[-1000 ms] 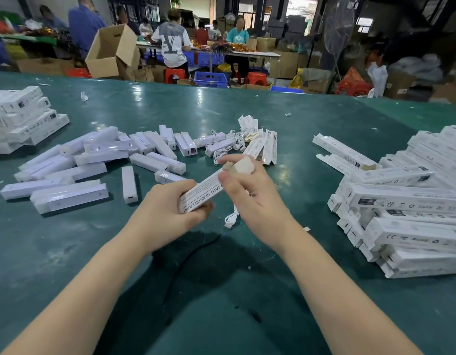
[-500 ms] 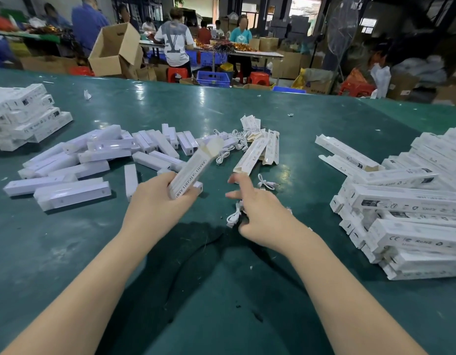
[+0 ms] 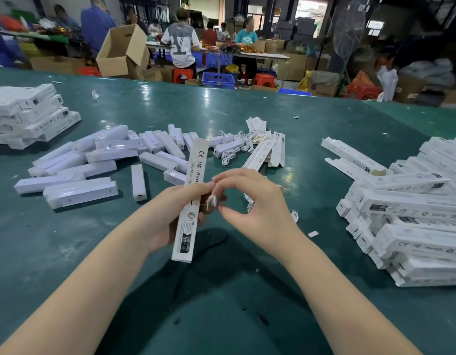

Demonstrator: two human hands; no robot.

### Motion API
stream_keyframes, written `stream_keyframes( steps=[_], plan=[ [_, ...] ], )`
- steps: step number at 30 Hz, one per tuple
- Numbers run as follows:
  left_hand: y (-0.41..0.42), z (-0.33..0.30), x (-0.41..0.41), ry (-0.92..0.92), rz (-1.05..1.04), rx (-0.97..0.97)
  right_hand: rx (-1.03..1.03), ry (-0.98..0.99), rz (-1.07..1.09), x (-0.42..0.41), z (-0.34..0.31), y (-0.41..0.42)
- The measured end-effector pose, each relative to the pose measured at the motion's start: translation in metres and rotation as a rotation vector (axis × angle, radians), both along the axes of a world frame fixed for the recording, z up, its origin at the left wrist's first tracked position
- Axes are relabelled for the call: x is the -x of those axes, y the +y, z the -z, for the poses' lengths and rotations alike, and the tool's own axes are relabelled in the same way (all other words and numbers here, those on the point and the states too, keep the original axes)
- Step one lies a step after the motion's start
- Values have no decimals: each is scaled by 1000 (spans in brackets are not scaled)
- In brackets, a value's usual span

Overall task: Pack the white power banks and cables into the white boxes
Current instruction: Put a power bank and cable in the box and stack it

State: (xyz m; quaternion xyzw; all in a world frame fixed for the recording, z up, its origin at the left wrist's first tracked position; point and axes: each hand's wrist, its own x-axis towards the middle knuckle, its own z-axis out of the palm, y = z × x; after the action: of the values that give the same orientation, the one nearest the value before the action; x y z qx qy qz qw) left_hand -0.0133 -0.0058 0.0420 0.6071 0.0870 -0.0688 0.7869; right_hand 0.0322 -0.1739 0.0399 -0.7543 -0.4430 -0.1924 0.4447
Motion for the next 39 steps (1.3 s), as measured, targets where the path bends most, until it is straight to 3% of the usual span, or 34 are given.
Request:
stream_keyframes(
  steps=[3,9,16,24,28,31,32,36,37,39],
  plan=[
    [-1,1,1,-5,46,69,-24,90,-40,3,0,1],
    [-4,1,2,-39,-38,-23,153,284,-66,6,3,1],
    [-4,-1,3,-38,-3,-67,213,193,-47,5,-5,-2],
    [-2,-1,3,11,79,-114,42,385,-51,8,-18,-9],
    [-2,-2,2,39,131,13,-54,508,-96,10,-20,-8],
    [-3,-6,1,17,4,73,-206,560,-73,8,-23,-10],
    [-2,-5,1,-39,-97,-60,-278,570,-52,6,-25,-12],
    [6,3,1,-367,-402,-993,-534,612,-31,-2,-33,-20],
    [7,4,0,-389,-414,-1165,-566,633,-42,-2,-34,-21],
    [7,7,0,-390,-379,-1311,-596,667,-61,-2,-34,-21]
  ],
)
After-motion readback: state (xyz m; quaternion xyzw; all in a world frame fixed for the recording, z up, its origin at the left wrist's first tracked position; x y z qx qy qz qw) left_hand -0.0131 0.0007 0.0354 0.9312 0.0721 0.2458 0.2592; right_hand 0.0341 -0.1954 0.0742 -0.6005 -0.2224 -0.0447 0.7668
